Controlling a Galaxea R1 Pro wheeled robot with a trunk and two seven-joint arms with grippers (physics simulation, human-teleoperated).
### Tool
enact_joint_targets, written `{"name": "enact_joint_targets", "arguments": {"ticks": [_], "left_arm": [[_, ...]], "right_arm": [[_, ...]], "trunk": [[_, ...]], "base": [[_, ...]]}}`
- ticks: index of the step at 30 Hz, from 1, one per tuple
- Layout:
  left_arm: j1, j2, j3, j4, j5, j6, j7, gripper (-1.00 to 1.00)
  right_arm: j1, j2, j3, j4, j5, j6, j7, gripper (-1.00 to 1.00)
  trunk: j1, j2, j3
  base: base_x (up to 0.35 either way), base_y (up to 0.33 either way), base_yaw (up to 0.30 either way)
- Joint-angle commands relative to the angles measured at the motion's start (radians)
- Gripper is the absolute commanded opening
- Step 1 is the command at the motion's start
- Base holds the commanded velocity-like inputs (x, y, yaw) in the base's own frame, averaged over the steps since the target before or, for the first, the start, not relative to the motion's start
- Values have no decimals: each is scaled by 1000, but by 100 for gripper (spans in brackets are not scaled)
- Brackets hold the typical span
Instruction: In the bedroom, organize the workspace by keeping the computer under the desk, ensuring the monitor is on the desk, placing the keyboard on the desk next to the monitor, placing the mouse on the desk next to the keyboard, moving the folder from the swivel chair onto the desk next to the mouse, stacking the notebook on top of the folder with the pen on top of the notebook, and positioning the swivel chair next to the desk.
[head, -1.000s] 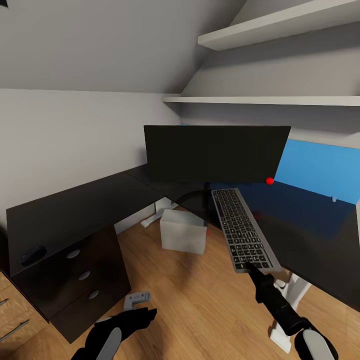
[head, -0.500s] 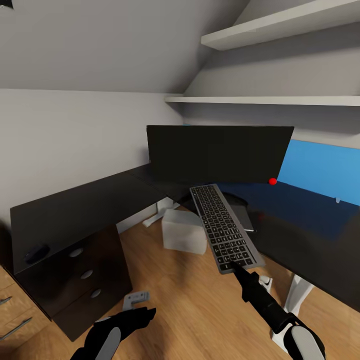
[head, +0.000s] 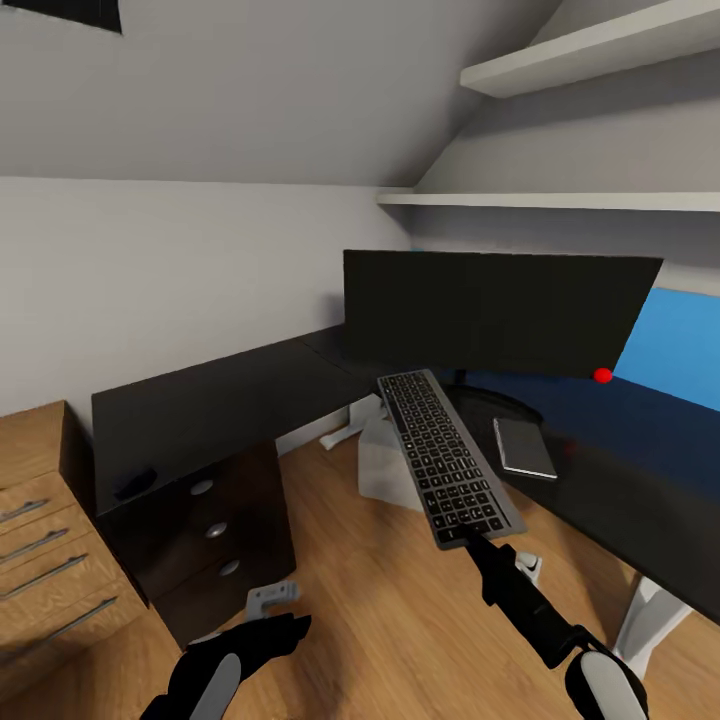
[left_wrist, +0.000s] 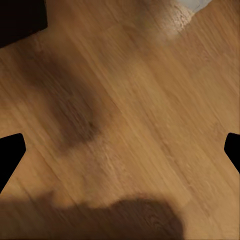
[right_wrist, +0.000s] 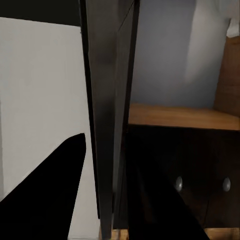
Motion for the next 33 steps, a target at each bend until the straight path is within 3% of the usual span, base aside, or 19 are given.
{"name": "enact_joint_targets", "arguments": {"ticks": [1, 9, 16, 33], "left_arm": [[-1, 1, -3, -1, 10, 2, 10, 100], [-1, 0, -5, -2, 7, -1, 7, 100], [-1, -1, -9, -2, 5, -1, 8, 100], [-1, -1, -7, -1, 4, -1, 14, 100]], "right_arm": [[0, 1, -2, 0, -7, 7, 1, -100], [0, 0, 30, 2, -6, 7, 1, -100], [0, 1, 50, 4, -4, 5, 1, -100], [0, 1, 54, 6, -5, 3, 7, -100]], "trunk": [[0, 0, -1], [0, 0, -1], [0, 0, -1], [0, 0, -1]], "base": [[0, 0, 276], [0, -5, 276], [0, -226, 276], [12, -16, 246]]}}
